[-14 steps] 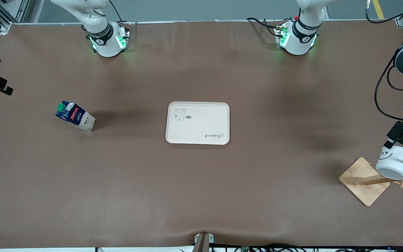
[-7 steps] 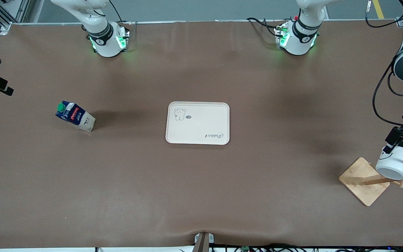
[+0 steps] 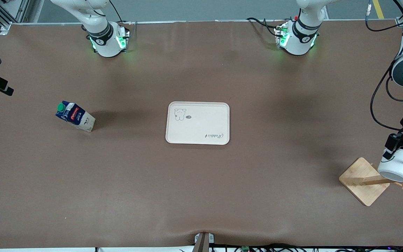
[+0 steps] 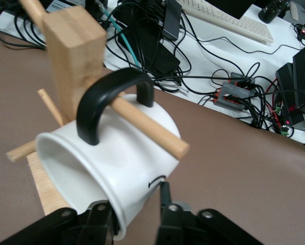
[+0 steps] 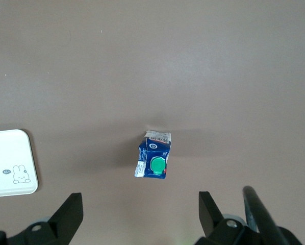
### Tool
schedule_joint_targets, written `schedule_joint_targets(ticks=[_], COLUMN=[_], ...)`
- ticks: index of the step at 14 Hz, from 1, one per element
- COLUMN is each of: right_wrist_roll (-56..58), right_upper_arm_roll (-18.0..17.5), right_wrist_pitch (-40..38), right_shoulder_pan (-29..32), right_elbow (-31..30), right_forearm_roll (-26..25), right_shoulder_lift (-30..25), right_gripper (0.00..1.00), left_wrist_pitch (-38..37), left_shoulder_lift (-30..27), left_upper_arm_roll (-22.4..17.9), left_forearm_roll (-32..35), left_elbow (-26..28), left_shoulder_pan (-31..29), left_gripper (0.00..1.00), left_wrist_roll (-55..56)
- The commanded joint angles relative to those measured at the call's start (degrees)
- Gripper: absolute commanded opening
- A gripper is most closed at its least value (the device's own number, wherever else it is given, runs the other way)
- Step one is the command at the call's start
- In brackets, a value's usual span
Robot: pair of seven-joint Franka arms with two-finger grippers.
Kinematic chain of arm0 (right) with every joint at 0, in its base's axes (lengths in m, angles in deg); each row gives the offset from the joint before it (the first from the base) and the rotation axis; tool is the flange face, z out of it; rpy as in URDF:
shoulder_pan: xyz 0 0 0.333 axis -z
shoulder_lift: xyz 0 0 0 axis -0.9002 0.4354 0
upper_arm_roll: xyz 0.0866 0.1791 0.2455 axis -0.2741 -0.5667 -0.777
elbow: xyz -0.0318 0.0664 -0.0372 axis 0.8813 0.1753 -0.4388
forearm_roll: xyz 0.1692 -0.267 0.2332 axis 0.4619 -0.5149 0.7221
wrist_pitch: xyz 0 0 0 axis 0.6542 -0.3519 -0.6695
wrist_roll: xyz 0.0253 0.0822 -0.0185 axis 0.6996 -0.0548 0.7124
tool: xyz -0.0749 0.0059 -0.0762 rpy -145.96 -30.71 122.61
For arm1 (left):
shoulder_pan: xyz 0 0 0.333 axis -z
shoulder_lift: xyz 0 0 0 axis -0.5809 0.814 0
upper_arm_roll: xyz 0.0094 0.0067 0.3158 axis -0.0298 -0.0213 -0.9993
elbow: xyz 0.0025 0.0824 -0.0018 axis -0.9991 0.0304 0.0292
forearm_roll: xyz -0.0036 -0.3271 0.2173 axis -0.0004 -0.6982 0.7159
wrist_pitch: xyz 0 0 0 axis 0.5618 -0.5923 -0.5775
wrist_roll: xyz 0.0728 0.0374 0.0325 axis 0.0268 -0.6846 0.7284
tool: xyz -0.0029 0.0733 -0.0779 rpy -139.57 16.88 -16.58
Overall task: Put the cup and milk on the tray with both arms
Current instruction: 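Reach the left gripper to the white mug and grasp its rim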
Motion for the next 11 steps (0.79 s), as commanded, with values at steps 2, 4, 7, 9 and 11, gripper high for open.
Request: schedule_joint_targets(ticks=[2, 4, 7, 9, 11], right_wrist_roll=[0.15, 0.15, 0.15, 0.15, 0.15], right_upper_arm_roll=[-0.46, -0.46, -0.46, -0.46, -0.46], right_wrist_pitch=[-0.67, -0.75, -0.76, -0.84, -0.84], right_shoulder_pan=[0.7, 0.35, 0.17, 0.17, 0.17], right_elbow=[1.41, 1.41, 1.85, 2.12, 2.12], right_forearm_roll=[-0.1, -0.19, -0.19, -0.19, -0.19], right_shoulder_lift=[2.39, 2.39, 2.39, 2.39, 2.39], right_gripper=[1.0, 1.0, 1.0, 1.0, 1.0], left_wrist_pitch=[1.57, 1.66, 1.48, 1.39, 1.48], left_shoulder_lift=[0.56, 0.12, -2.25, -4.35, -7.51], left_upper_arm_roll=[0.27, 1.24, 2.29, 2.99, 4.75], left_forearm_roll=[-1.65, -1.65, -1.47, -1.47, -1.47], left_elbow=[-0.65, -0.56, 0.66, 2.85, 6.88], left_shoulder_pan=[0.89, 0.98, 1.06, 1.06, 1.06], left_gripper=[0.0, 0.0, 0.0, 0.0, 0.0], left_wrist_roll=[-1.79, -1.61, -1.35, -1.09, -0.3])
